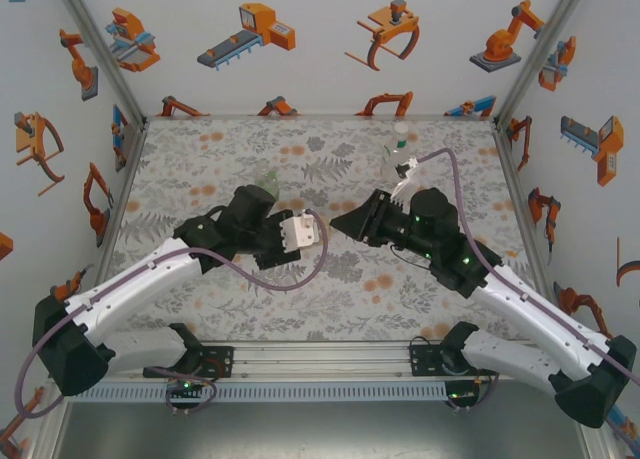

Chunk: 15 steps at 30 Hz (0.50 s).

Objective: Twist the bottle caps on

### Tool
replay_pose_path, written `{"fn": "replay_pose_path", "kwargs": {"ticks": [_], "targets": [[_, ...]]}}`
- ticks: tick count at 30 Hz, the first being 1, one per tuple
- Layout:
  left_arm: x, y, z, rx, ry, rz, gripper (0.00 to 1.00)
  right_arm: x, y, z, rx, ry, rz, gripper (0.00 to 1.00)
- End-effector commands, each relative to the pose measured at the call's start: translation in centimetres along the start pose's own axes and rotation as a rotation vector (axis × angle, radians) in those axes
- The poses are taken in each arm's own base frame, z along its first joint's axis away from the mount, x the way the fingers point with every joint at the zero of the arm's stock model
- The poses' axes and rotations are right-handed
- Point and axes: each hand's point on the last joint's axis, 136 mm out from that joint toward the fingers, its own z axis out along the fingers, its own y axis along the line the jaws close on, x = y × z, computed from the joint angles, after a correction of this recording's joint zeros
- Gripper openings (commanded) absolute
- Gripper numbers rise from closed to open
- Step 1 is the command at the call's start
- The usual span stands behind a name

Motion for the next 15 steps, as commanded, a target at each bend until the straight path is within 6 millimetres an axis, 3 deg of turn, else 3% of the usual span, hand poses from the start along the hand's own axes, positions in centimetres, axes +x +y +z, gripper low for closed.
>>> {"fn": "replay_pose_path", "kwargs": {"ticks": [1, 9, 13, 15], "targets": [[-2.9, 0.8, -0.7, -0.021, -0.101, 0.024, 0.0, 0.0, -1.8, 0.6, 0.085, -0.022, 0.222, 0.0], [-3.1, 0.4, -0.6, 0.005, -0.102, 0.027, 0.0, -0.9, -0.5, 0.1, 0.071, -0.031, 0.09, 0.01], [-3.0, 0.2, -0.8, 0.013, -0.104, 0.035, 0.0, -1.7, 1.2, -0.9, 0.057, -0.03, -0.089, 0.26], [-3.2, -0.1, -0.9, 0.029, -0.11, 0.039, 0.0, -2.1, 2.3, -1.5, 0.03, -0.029, -0.191, 0.5]]}}
